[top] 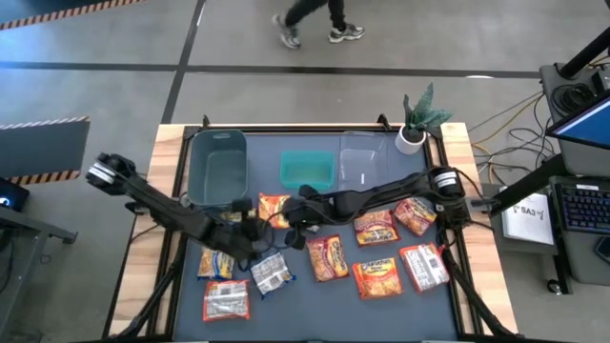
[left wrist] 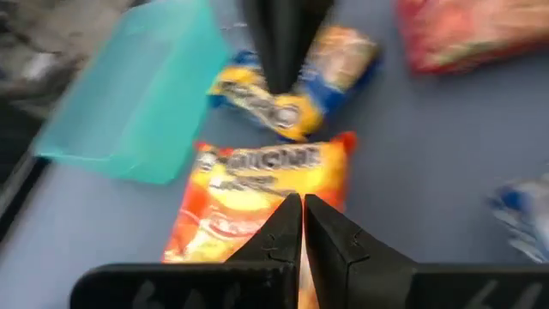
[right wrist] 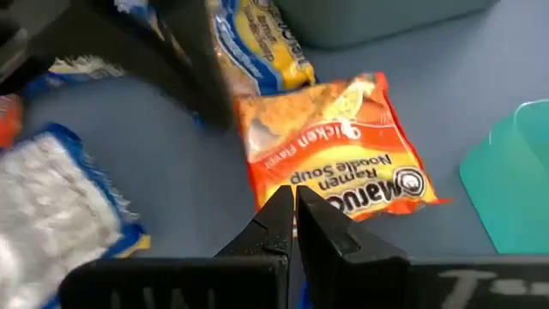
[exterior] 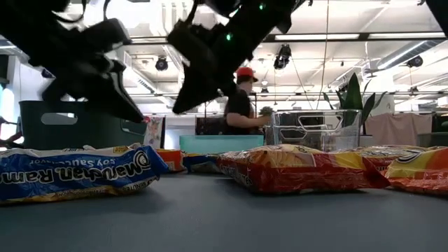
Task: Sort Maruchan noodles
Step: Put the orange noodle pack into the transparent bin
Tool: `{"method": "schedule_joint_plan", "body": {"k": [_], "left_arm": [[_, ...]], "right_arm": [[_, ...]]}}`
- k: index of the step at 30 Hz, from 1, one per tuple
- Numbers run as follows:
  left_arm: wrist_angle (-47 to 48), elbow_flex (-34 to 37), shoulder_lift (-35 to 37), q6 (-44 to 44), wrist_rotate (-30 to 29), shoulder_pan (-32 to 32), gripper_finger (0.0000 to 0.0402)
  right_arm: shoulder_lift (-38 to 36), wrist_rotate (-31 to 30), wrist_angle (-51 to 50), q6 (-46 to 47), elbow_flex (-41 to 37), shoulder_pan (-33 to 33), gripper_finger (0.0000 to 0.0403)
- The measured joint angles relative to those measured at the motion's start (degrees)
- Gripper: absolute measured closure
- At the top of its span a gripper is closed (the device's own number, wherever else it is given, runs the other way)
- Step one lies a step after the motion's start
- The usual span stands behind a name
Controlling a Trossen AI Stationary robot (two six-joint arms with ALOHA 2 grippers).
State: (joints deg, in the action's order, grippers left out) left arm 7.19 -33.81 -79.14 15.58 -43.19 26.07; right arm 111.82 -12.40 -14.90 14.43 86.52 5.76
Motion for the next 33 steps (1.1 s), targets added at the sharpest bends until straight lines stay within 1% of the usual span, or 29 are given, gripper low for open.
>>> {"method": "schedule_joint_plan", "body": {"k": [3,7,11,17,21,23,25,29,33], "left_arm": [[-0.04,0.03,-2.48,1.37,-2.56,-0.80,0.0402],[-0.74,-0.10,-5.90,2.51,-2.23,-2.04,0.0402],[-0.75,-0.83,-8.91,2.57,-0.38,-2.47,0.0402],[-0.89,-3.18,-12.40,2.53,4.79,-2.57,0.0402],[-0.62,-5.44,-14.51,0.73,10.68,-2.58,0.0402],[-0.72,-6.75,-15.06,-0.57,14.66,-2.56,0.0402],[-0.38,-7.74,-14.95,-1.48,16.70,-2.53,0.0402],[2.33,-9.14,-13.21,-2.52,17.14,-2.51,0.0402],[5.38,-9.74,-10.37,-2.56,16.98,-2.56,0.0402]], "right_arm": [[1.52,-0.27,1.22,-0.02,0.00,0.02,0.0394],[1.52,-0.27,1.50,0.03,-0.34,0.25,0.0394],[1.14,-0.29,1.06,0.01,-0.57,0.56,0.0394],[0.89,-0.21,0.21,-0.02,-0.75,0.89,0.0394],[0.89,-0.17,0.20,0.64,-0.88,1.26,0.0394],[0.89,0.28,-0.24,2.33,-0.97,1.37,0.0394],[0.89,0.52,-0.74,4.97,-1.05,1.48,0.0394],[0.89,1.72,-2.75,12.16,-1.08,1.37,0.0393],[0.89,7.81,-3.63,15.91,-1.09,0.16,0.0380]]}}
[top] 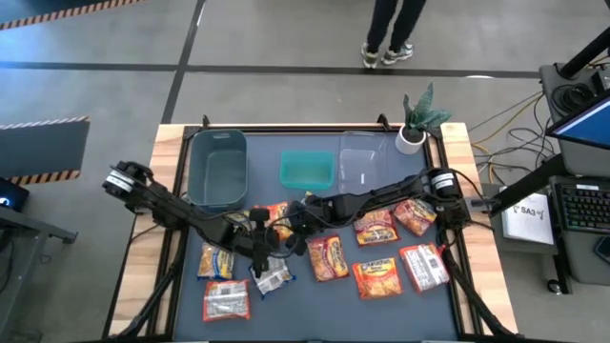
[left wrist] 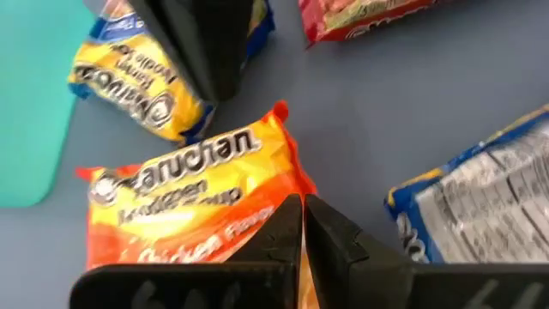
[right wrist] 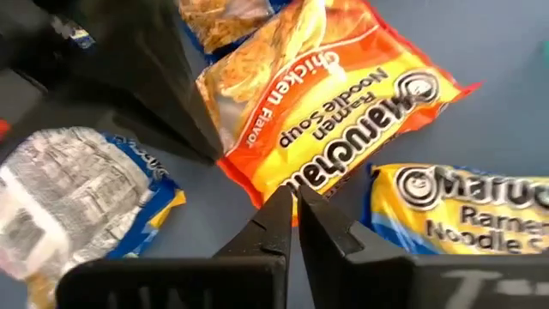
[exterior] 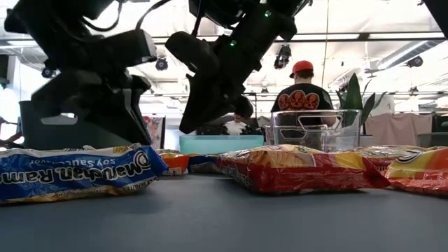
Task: Sort Maruchan noodles
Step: Put the orange noodle pack into the transparent bin
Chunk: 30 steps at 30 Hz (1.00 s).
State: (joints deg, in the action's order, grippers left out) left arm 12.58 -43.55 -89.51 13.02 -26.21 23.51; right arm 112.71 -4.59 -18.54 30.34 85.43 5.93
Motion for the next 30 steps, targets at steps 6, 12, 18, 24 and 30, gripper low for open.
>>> {"method": "schedule_joint_plan", "body": {"k": [6,12,18,24,30], "left_arm": [[5.56,1.48,5.48,0.10,-3.78,0.07,0.0402],[4.55,7.67,9.53,0.99,-6.50,-0.39,0.0402],[-3.92,11.57,10.57,3.13,-3.80,-0.35,0.0402],[-5.54,12.58,7.79,4.58,-3.54,-0.36,0.0402],[-5.59,12.46,5.87,6.14,-4.03,-0.28,0.0402]], "right_arm": [[0.00,3.17,0.02,3.13,0.00,-1.32,0.0306],[0.00,3.11,1.22,5.72,0.00,-1.92,0.0221],[0.22,3.11,3.86,9.71,0.00,-2.71,0.0168],[1.52,3.18,5.62,11.79,-0.02,-4.17,0.0141],[1.86,3.02,6.09,13.02,-0.07,-5.21,0.0136]]}}
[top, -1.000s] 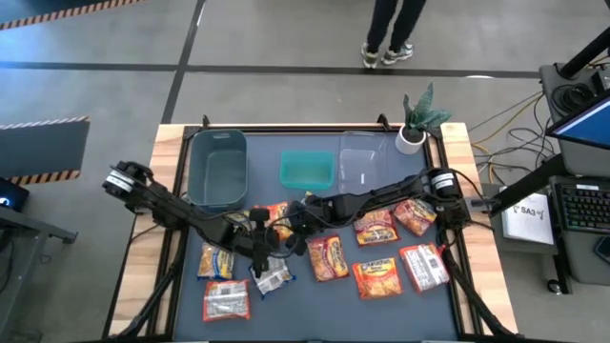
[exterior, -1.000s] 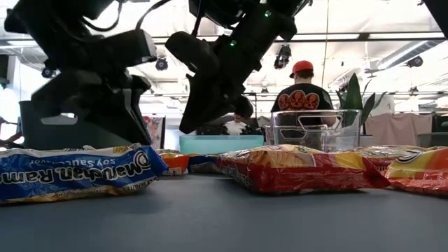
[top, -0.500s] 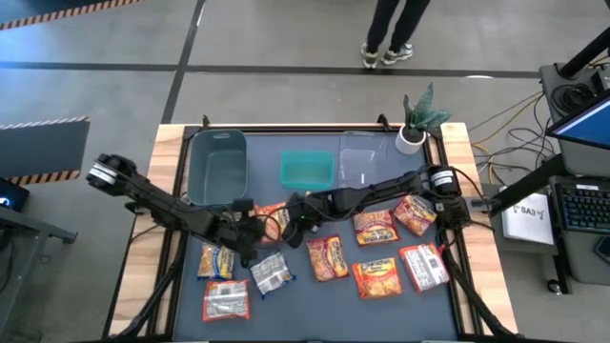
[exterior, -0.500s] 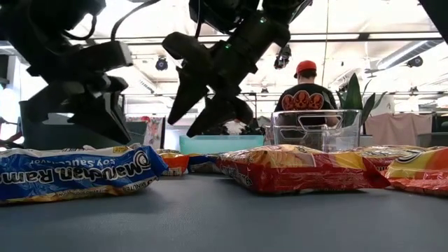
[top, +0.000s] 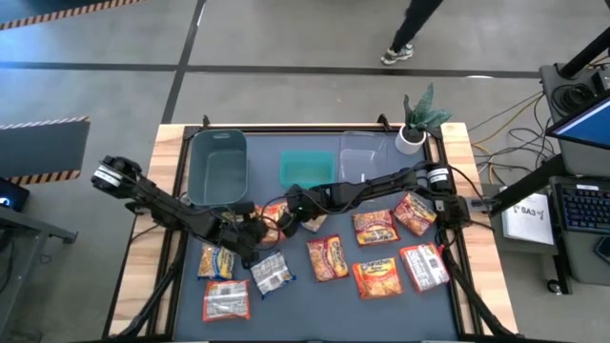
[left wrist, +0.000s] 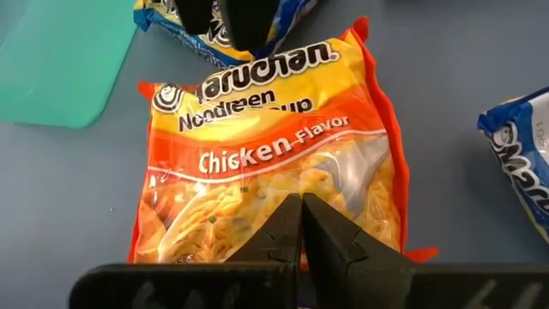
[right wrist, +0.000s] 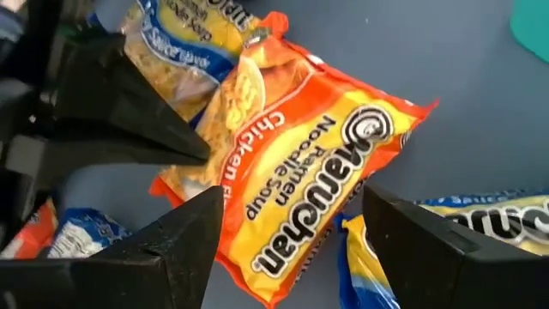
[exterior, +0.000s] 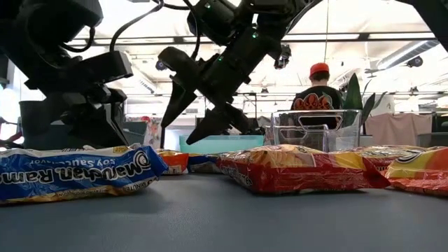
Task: Sort Maruchan noodles
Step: Put the orange noodle pack into the transparent bin
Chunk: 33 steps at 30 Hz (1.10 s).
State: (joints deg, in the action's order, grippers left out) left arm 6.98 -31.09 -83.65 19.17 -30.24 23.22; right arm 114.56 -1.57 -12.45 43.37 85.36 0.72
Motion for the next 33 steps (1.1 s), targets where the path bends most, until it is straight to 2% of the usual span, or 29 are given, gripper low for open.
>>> {"method": "schedule_joint_plan", "body": {"k": [7,14,27,33], "left_arm": [[1.23,1.03,1.20,3.51,0.24,1.03,0.0401],[9.73,1.31,3.89,8.87,0.99,2.85,0.0402],[6.34,3.89,4.17,10.51,0.92,3.28,0.0402],[5.50,4.31,4.09,10.90,0.93,3.37,0.0402]], "right_arm": [[0.00,0.06,-0.04,0.58,0.00,-0.01,0.0137],[0.00,0.38,0.10,1.96,0.02,0.42,0.0136],[0.13,0.10,2.98,4.15,-0.04,0.65,0.0141],[2.71,0.09,5.74,4.80,0.21,0.63,0.0142]]}}
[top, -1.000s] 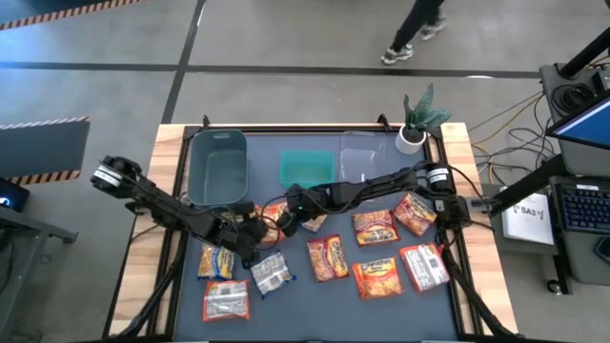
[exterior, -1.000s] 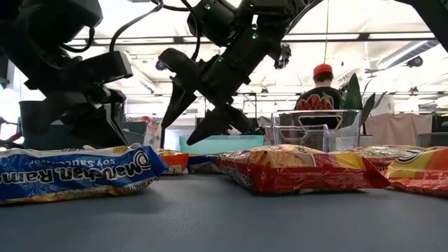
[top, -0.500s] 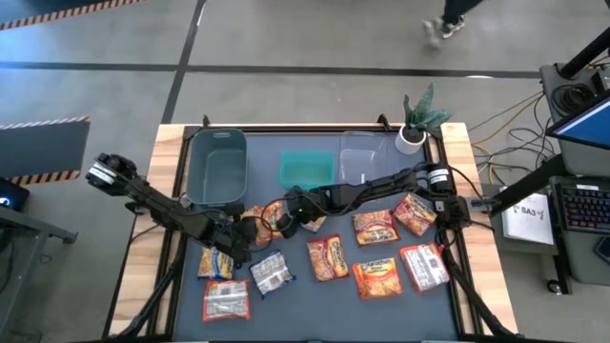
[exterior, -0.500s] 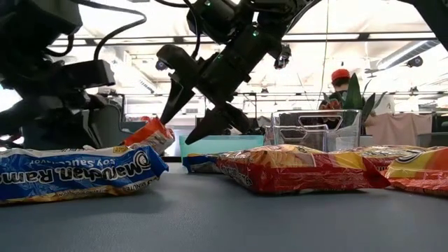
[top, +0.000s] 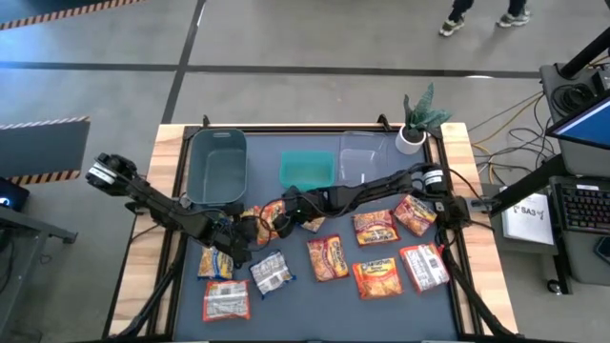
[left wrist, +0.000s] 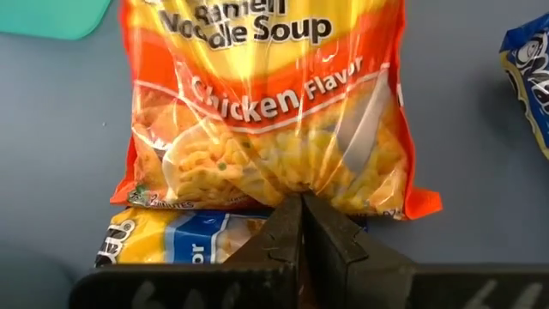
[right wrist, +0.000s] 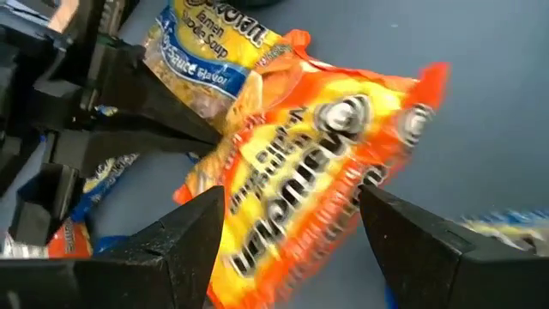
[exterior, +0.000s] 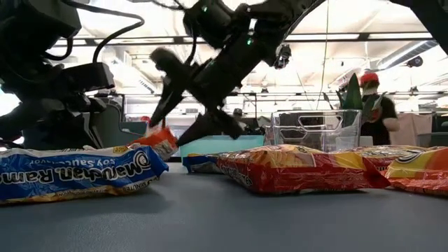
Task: Sort Maruchan noodles
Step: Put the orange noodle pack into the transparent bin
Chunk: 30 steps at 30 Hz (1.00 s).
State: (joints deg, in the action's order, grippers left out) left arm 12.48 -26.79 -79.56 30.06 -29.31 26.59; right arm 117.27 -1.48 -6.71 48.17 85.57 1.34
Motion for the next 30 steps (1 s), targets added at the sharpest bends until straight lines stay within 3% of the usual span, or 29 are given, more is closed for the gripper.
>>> {"method": "schedule_joint_plan", "body": {"k": [9,17,24,30], "left_arm": [[-0.58,0.15,-1.19,0.89,-0.30,0.28,0.0402],[0.71,-1.24,3.52,-3.80,1.71,0.50,0.0402],[-0.75,-1.36,5.61,-4.62,-2.92,0.48,0.0402],[-4.76,-0.26,1.87,-5.40,-5.78,0.35,0.0402]], "right_arm": [[1.48,0.05,0.93,-0.27,0.42,-0.28,0.0144],[-1.80,0.01,-2.40,-2.61,0.45,-0.28,0.0145],[-2.47,0.01,-4.33,-2.81,0.45,-0.26,0.0145],[-2.47,0.02,-5.01,-2.86,0.45,-0.24,0.0145]]}}
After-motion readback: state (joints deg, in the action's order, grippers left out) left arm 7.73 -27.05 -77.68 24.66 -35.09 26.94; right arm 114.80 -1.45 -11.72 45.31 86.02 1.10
